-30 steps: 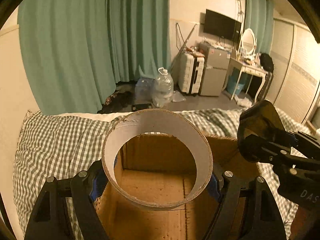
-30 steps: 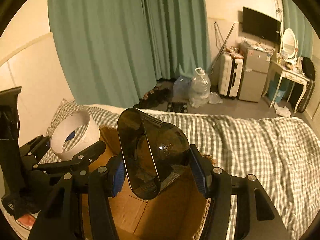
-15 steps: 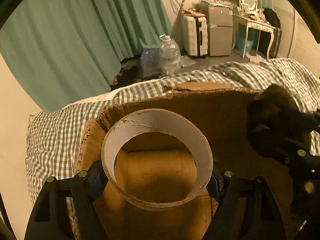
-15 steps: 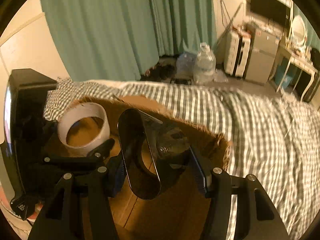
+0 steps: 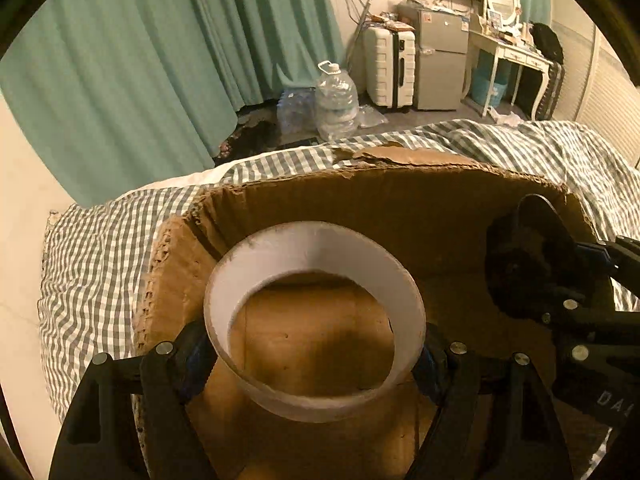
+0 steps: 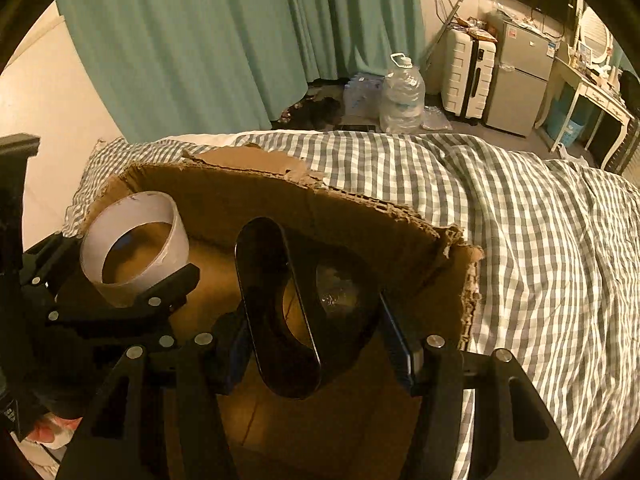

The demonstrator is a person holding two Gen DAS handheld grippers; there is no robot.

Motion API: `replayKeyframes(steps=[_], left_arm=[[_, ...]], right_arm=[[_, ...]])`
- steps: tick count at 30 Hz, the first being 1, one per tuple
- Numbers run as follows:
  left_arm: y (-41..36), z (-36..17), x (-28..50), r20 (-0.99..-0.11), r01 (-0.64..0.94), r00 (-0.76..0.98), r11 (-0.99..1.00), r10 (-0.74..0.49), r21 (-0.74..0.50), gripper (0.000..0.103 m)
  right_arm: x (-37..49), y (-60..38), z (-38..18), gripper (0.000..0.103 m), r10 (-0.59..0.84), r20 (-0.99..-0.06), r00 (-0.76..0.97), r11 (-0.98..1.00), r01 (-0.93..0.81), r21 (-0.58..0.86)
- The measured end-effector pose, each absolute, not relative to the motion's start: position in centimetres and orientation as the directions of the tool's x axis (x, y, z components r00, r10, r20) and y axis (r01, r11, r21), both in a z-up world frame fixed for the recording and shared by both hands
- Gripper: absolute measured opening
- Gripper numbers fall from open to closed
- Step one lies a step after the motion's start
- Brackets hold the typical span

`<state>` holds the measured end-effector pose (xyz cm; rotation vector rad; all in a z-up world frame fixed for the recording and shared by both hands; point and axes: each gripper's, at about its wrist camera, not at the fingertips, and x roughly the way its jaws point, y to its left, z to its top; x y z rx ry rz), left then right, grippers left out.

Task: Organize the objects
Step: 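Carry the tape roll and black object into the box while both grippers open, then lift both grippers out of the box and back toward the items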

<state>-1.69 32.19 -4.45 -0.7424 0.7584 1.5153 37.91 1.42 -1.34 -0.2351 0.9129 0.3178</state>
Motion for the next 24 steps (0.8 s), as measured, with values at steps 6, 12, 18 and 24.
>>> replayKeyframes(steps=[6, 12, 18, 24], left_arm=[[30.9, -3.6, -2.4, -0.790, -0.997, -0.072, -0.076, 0.609, 0.032, 0.096], [29.5, -1.5, -2.1, -0.770, -0.997, -0.075, -0.071, 0.634, 0.039, 0.097], [27.6, 2.8, -1.7, -0.732, -0.996, -0.086, -0.087, 0.676, 0.036, 0.098], [23.9, 9.2, -1.5, -0.656, -0.992, -0.123, -0.111, 0.745, 0.060, 0.100]], right_arm=[[36.8, 1.7, 0.6, 0.071, 0.187, -0.771, 0.608, 0.929, -0.365, -0.062], [35.7, 0.6, 3.5, 0.073, 0.209, -0.722, 0.660, 0.943, -0.332, -0.031], [33.2, -0.8, 7.5, 0.077, 0.234, -0.668, 0.706, 0.950, -0.311, 0.004], [28.4, -1.5, 13.6, 0.091, 0.214, -0.578, 0.788, 0.953, -0.298, -0.052]])
